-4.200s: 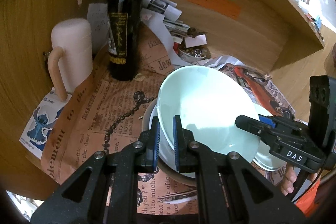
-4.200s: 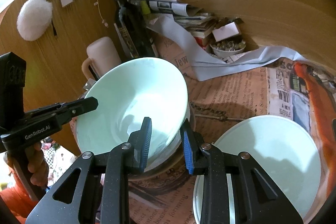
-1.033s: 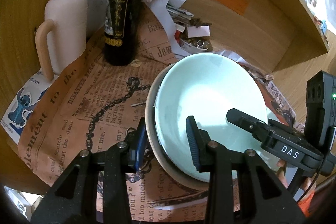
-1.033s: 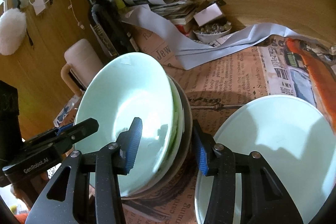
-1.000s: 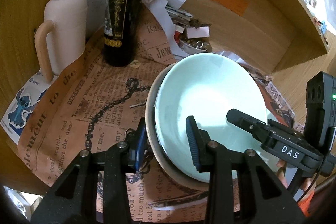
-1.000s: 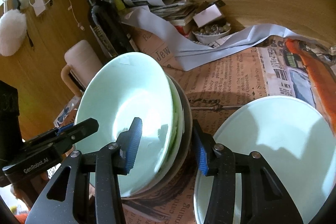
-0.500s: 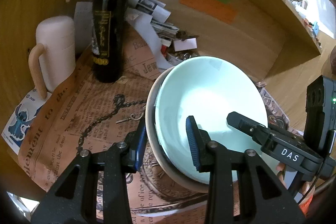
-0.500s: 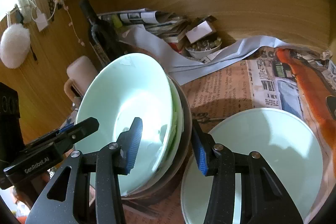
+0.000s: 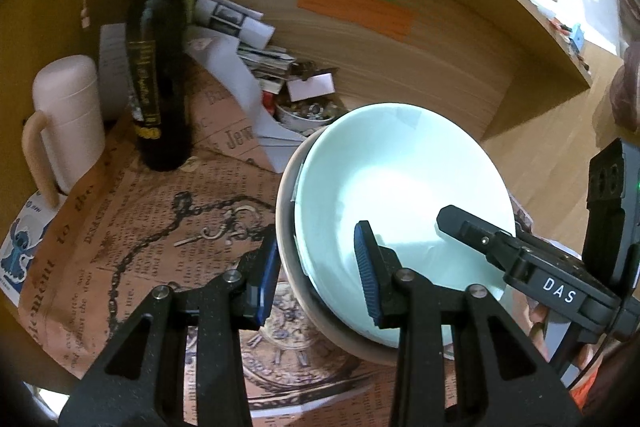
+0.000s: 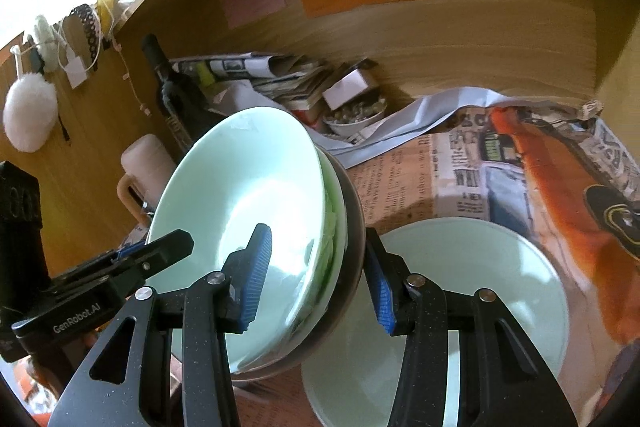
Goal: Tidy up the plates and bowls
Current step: 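Lift the nested bowls with the right gripper and carry them over the plate stack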
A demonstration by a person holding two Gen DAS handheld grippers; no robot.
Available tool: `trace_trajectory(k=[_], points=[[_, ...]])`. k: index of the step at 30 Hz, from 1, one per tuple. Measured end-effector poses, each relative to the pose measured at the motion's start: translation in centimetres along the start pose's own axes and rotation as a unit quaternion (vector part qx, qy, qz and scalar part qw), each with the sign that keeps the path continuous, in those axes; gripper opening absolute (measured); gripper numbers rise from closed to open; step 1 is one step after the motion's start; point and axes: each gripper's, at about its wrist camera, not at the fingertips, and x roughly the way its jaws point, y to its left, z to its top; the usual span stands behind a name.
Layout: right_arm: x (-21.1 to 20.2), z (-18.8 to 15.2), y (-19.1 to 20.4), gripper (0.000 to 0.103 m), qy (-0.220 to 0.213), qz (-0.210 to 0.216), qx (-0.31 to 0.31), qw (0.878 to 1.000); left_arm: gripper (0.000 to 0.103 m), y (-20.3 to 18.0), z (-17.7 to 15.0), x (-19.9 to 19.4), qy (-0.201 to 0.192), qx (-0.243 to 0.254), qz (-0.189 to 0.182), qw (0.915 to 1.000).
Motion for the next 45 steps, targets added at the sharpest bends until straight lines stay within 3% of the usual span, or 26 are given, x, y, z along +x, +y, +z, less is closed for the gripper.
trace_trajectory(k=[23, 45], points=[[-4.3, -1.1, -5.0, 0.042, -0.018, -0.052, 0.038, 0.998, 0.036, -5.4, -0.7, 2.3, 0.023, 0.032, -0.052, 0.9978], [-4.9, -2.5, -8.3, 0.042, 0.007, -0.086, 0.068, 0.994, 0.036, -7.5, -1.3, 5.0, 0.062, 0.035, -0.076, 0.9945]])
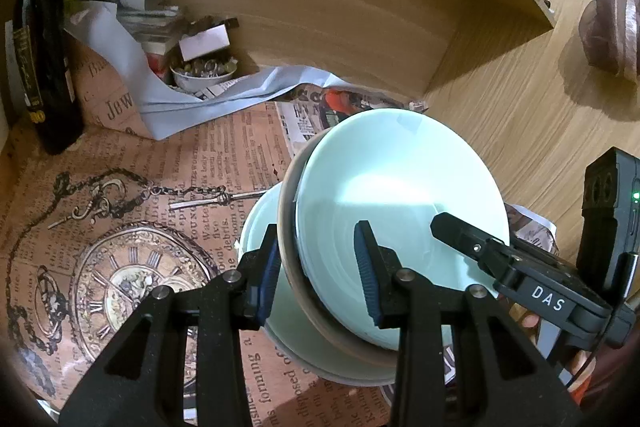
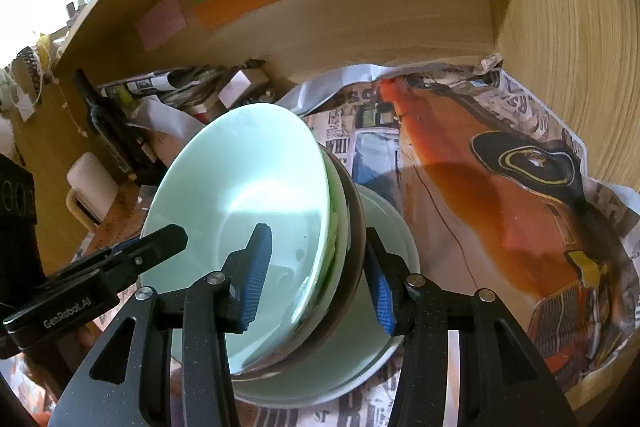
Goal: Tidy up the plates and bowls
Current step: 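Lift the nested bowls with the right gripper and carry them over the plate stack, then lower the nested bowls onto the mint green plate and open the right gripper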
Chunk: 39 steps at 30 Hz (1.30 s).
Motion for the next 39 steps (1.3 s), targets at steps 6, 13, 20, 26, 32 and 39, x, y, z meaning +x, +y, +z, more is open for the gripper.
trace_trajectory(k=[6, 13, 20, 26, 32, 39], points=[[0.5, 0.0, -0.4, 0.042, 0.004, -0.002, 0.005, 1.000, 0.036, 0.0, 0.3, 0.5, -0.001, 0.003, 0.000, 1.0000], [1.0, 0.0, -0.6, 0.042, 0.003, 0.009, 0.012, 1.000, 0.036, 0.8, 0.5, 1.3, 0.008, -0.014, -0.006, 0.9999], [1.2, 0.2, -0.7, 0.042, 0.000, 0.016, 0.011, 1.000, 0.036, 1.3, 0.4, 1.9, 0.013, -0.020, -0.010, 0.9997], [1.4, 0.2, -0.5, 0.047, 0.000, 0.021, 0.006, 1.000, 0.036, 1.4, 0.5, 2.0, 0.018, -0.016, -0.013, 0.9996], [0.5, 0.2, 0.2, 0.056, -0.023, -0.014, -0.024, 0.999, 0.041, 0.6, 0.9, -0.1, -0.031, 0.010, 0.019, 0.9993], [-2.0, 0.9, 1.1, 0.060, -0.066, -0.012, -0.038, 0.997, 0.048, -0.3, 1.7, -3.5, -0.078, 0.031, 0.030, 0.9960]])
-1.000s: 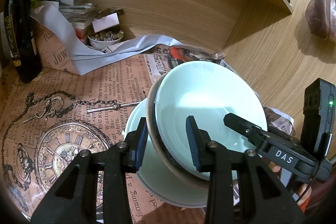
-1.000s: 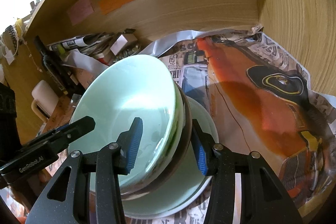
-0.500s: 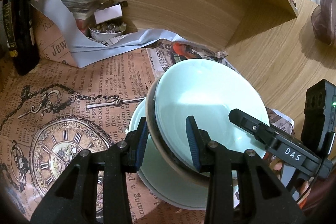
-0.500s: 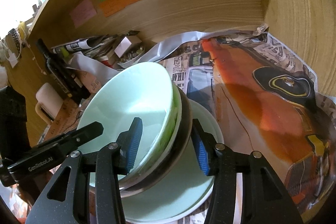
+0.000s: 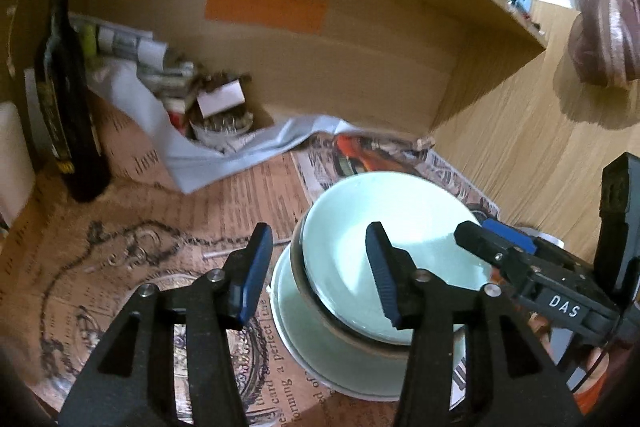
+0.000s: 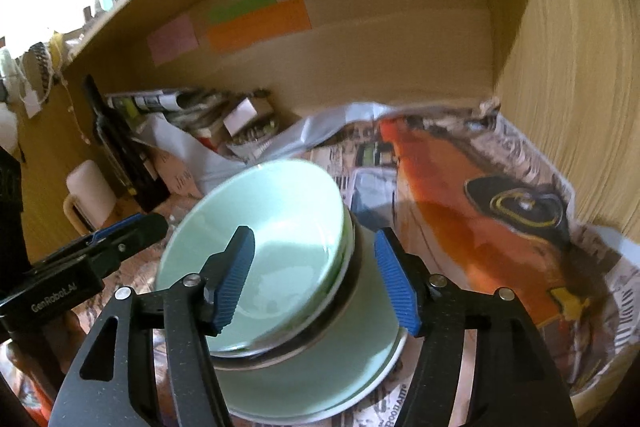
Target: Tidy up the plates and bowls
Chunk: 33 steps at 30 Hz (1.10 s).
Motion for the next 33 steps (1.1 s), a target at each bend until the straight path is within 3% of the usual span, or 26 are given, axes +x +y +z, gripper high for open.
trace_trajectory(k=[7, 12, 16, 18, 21, 23, 26, 33], points=[[-3.6, 1.0, 1.2, 0.071, -0.057, 0.005, -0.022, 0.998, 0.056, -0.7, 1.2, -4.0, -0.048, 0.030, 0.003, 0.9984], [-6.0, 1.4, 2.2, 0.073, -0.091, 0.006, -0.047, 0.995, 0.062, -0.8, 1.8, -6.2, -0.075, 0.041, 0.002, 0.9963], [-7.7, 1.5, 2.9, 0.082, -0.120, 0.009, -0.058, 0.991, 0.064, -0.9, 2.1, -8.1, -0.097, 0.047, 0.005, 0.9941], [-8.5, 1.6, 3.3, 0.083, -0.132, 0.011, -0.064, 0.989, 0.069, -1.1, 2.1, -8.9, -0.107, 0.051, 0.008, 0.9929], [-9.3, 1.7, 3.8, 0.086, -0.144, 0.014, -0.072, 0.987, 0.086, -1.5, 1.8, -10.4, -0.130, 0.058, 0.014, 0.9897], [-9.9, 1.6, 4.1, 0.093, -0.153, 0.017, -0.076, 0.985, 0.092, -1.8, 1.6, -11.2, -0.145, 0.064, 0.021, 0.9872], [-10.5, 1.5, 4.5, 0.102, -0.167, 0.019, -0.078, 0.983, 0.097, -2.1, 1.3, -12.1, -0.163, 0.073, 0.035, 0.9833], [-11.5, 1.2, 4.8, 0.103, -0.177, 0.027, -0.080, 0.981, 0.100, -2.8, 0.7, -13.7, -0.183, 0.087, 0.046, 0.9781]])
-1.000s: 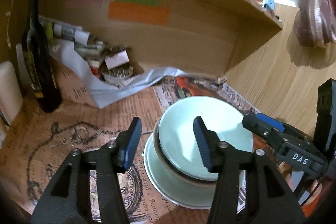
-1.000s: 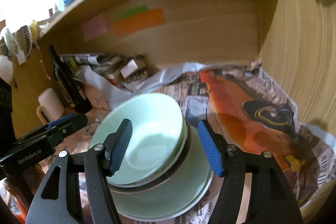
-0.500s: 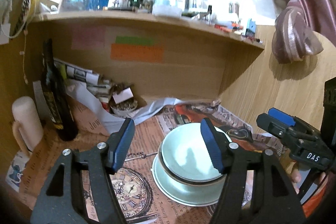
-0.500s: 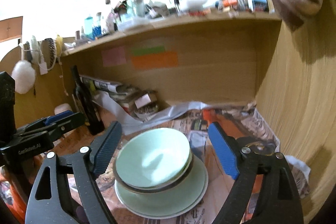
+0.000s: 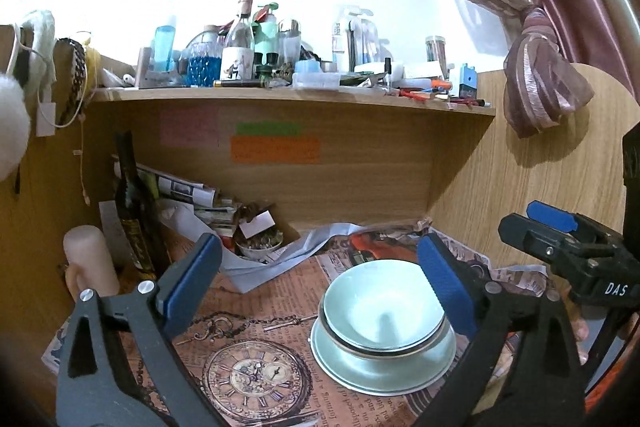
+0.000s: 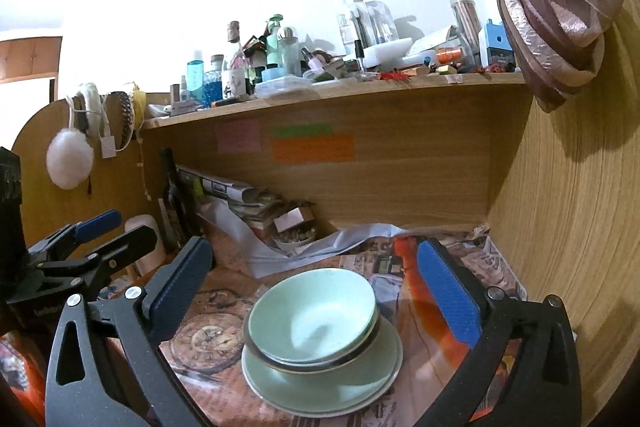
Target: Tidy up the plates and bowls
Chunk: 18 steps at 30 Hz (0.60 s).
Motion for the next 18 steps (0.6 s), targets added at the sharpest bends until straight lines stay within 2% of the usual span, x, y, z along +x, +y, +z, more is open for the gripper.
trace_trajectory(k=[18], points=[[-1.2, -0.1, 0.5, 0.103, -0.009, -0.003, -0.004, 1.000, 0.101, -0.4, -0.1, -0.8, -0.005, 0.004, -0.001, 1.0000]])
